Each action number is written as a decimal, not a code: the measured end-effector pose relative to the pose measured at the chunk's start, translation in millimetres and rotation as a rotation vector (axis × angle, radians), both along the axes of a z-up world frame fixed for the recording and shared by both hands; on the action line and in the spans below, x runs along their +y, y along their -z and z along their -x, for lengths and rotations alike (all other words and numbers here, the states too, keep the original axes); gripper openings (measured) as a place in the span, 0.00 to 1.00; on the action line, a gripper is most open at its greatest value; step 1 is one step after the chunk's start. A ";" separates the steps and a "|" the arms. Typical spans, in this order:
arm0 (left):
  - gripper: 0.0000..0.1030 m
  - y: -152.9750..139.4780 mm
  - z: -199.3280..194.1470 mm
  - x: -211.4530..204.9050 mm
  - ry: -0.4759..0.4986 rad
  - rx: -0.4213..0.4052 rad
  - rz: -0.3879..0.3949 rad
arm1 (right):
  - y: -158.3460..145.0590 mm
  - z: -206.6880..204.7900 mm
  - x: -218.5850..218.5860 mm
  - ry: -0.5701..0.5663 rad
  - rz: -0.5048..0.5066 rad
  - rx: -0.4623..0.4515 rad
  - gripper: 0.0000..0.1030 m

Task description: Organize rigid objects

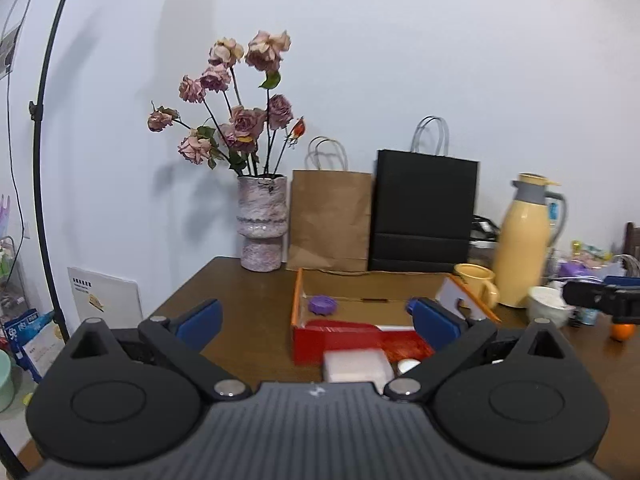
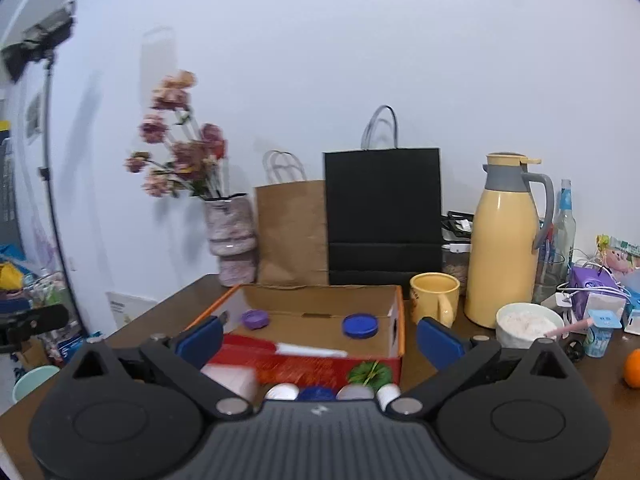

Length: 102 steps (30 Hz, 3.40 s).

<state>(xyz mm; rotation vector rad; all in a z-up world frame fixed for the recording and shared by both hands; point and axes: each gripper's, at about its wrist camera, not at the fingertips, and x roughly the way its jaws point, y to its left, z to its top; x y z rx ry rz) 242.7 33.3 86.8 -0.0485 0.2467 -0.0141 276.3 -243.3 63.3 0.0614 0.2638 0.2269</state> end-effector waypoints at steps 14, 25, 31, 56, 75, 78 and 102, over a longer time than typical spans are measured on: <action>1.00 37.8 156.8 -4.0 -0.039 -0.052 -0.001 | 38.4 163.3 16.7 -0.056 0.047 -0.054 1.00; 1.00 67.2 237.6 -21.8 -0.022 -0.057 -0.114 | 84.0 270.9 35.2 0.013 0.008 -0.107 1.00; 1.00 57.3 241.0 -19.7 -0.034 -0.095 -0.072 | 82.5 273.6 39.0 0.000 0.018 -0.102 1.00; 1.00 61.7 237.8 -22.0 0.006 -0.070 -0.048 | 79.4 274.7 40.7 0.001 0.026 -0.109 1.00; 1.00 84.5 65.5 -17.8 0.087 0.137 0.043 | 93.5 107.8 3.7 0.071 -0.031 0.099 0.98; 0.99 87.9 23.6 -22.4 0.145 0.182 0.030 | 93.7 69.9 2.5 0.006 -0.043 0.134 0.89; 0.52 139.7 -193.0 -131.3 0.641 0.482 -0.340 | 136.4 -95.7 -24.5 -0.024 -0.072 0.274 0.74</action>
